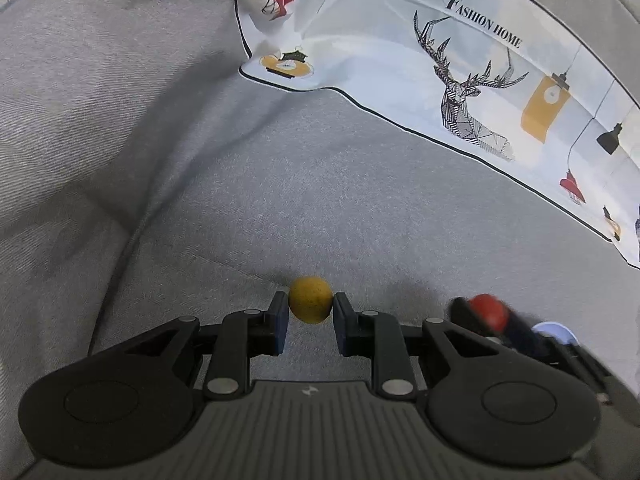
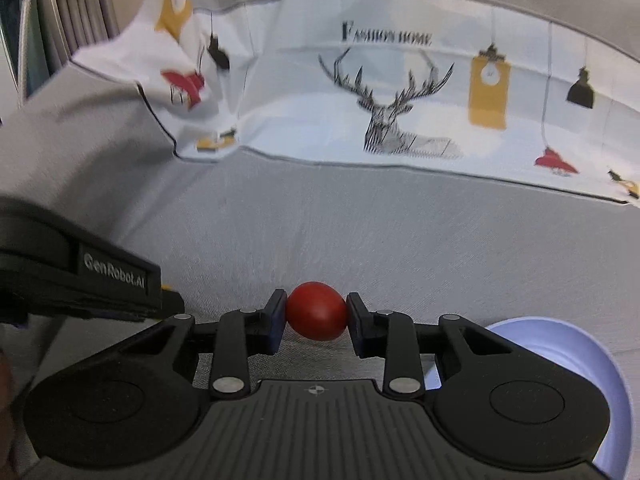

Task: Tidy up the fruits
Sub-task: 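Carry the yellow plum and red tomato over the blue plate with both tools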

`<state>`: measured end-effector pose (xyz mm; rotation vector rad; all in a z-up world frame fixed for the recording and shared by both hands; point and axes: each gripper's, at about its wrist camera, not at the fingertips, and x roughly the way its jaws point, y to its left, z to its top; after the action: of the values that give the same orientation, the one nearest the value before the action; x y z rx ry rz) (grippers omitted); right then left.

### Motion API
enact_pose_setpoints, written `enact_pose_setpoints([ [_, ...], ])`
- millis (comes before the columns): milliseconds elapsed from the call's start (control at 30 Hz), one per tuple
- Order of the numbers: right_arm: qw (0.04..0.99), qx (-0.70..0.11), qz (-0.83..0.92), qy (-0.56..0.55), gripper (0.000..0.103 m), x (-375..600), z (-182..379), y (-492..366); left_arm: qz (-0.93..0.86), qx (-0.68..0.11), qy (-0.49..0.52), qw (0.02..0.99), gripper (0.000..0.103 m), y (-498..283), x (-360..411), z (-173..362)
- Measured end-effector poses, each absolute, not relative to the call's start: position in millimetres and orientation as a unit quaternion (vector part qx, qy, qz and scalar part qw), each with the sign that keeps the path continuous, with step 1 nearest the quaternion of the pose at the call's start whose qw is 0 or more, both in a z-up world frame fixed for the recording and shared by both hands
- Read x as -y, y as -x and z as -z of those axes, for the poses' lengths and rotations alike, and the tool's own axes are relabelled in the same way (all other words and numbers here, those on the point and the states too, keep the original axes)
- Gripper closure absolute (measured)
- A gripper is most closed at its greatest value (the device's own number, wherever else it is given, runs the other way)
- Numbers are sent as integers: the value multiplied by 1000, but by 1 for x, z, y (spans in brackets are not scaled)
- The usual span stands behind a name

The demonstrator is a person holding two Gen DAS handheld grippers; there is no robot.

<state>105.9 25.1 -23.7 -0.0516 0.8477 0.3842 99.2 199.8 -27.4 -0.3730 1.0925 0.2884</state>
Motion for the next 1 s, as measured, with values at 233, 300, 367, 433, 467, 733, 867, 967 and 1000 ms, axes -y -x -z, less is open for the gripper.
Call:
enact_pose_setpoints([
  [233, 913, -362, -188, 15, 70, 6, -37, -66, -114, -484, 124, 859, 77, -74, -174, 10],
  [300, 921, -342, -187, 22, 70, 21, -54, -47, -102, -469, 103, 871, 77, -62, -162, 1],
  [367, 926, -331, -178, 15, 70, 39, -62, -31, -87, -460, 93, 879, 77, -49, -151, -5],
  [433, 930, -330, -161, 2, 70, 57, -63, -20, -66, -453, 90, 884, 77, -34, -141, -10],
  [467, 930, -330, -161, 2, 70, 57, -63, -20, -58, -452, 87, 886, 77, -27, -137, -11],
  [733, 931, -348, -107, 22, 70, 106, -47, -14, -33, -456, 54, 888, 77, -31, -111, -5],
  [867, 930, -351, -104, 37, 70, 115, -43, -18, -30, -458, 56, 887, 77, -36, -107, -1],
  [967, 930, -352, -98, 34, 70, 123, -46, -21, -23, -459, 50, 887, 77, -40, -102, 1],
  [1000, 930, -352, -95, 32, 70, 124, -47, -22, -21, -459, 49, 887, 77, -42, -100, 2],
])
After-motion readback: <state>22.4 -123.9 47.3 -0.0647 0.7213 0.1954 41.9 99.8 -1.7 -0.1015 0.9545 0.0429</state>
